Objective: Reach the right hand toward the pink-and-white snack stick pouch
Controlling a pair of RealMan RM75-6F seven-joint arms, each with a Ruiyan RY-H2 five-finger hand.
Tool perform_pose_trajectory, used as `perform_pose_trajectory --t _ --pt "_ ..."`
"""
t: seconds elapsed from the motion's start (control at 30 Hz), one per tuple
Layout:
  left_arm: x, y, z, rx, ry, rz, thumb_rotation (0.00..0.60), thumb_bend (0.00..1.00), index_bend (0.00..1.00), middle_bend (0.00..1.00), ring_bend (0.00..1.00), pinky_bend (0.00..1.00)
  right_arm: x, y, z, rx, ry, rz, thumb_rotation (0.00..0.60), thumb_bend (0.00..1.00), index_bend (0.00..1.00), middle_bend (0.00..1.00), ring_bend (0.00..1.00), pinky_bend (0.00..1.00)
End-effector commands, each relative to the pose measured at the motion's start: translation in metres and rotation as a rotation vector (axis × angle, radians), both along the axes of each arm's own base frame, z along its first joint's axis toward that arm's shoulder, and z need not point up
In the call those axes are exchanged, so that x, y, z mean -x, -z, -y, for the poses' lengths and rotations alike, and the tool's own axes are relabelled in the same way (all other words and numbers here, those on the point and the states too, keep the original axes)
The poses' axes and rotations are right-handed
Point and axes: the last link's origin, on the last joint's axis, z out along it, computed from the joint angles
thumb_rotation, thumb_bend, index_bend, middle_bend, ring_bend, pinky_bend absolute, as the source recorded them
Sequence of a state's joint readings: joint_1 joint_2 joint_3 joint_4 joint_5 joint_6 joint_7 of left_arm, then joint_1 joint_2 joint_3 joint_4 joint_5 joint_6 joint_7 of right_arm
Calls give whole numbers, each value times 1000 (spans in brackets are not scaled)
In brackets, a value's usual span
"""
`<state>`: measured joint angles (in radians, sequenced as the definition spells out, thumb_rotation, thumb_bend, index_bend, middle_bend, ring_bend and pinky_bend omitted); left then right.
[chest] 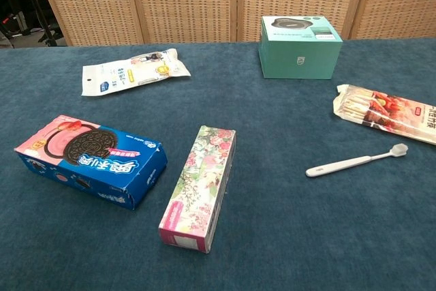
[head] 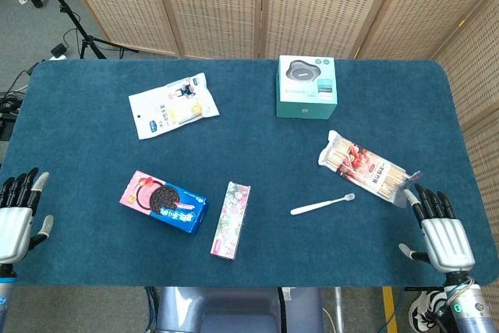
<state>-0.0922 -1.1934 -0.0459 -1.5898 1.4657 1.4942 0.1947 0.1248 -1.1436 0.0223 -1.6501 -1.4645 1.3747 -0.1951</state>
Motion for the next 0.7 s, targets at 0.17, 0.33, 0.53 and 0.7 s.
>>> perform_pose_trajectory --t 0.17,0.33,0.53,0.7 --pt "-2 -1 0 -14 17 9 600 427 0 0 10 47 0 0 0 2 -3 2 600 25 0 0 0 0" --pt "-8 -2 -1 -69 77 48 600 437 121 117 204 160 -1 -2 3 10 -7 12 600 24 0 0 0 0" --pt "-4 0 -3 -80 92 59 600 439 161 139 218 165 1 0 9 3 7 6 600 23 0 0 0 0" --pt "1 2 -5 -44 64 42 600 424 19 24 129 161 1 2 24 -20 16 -28 600 25 0 0 0 0"
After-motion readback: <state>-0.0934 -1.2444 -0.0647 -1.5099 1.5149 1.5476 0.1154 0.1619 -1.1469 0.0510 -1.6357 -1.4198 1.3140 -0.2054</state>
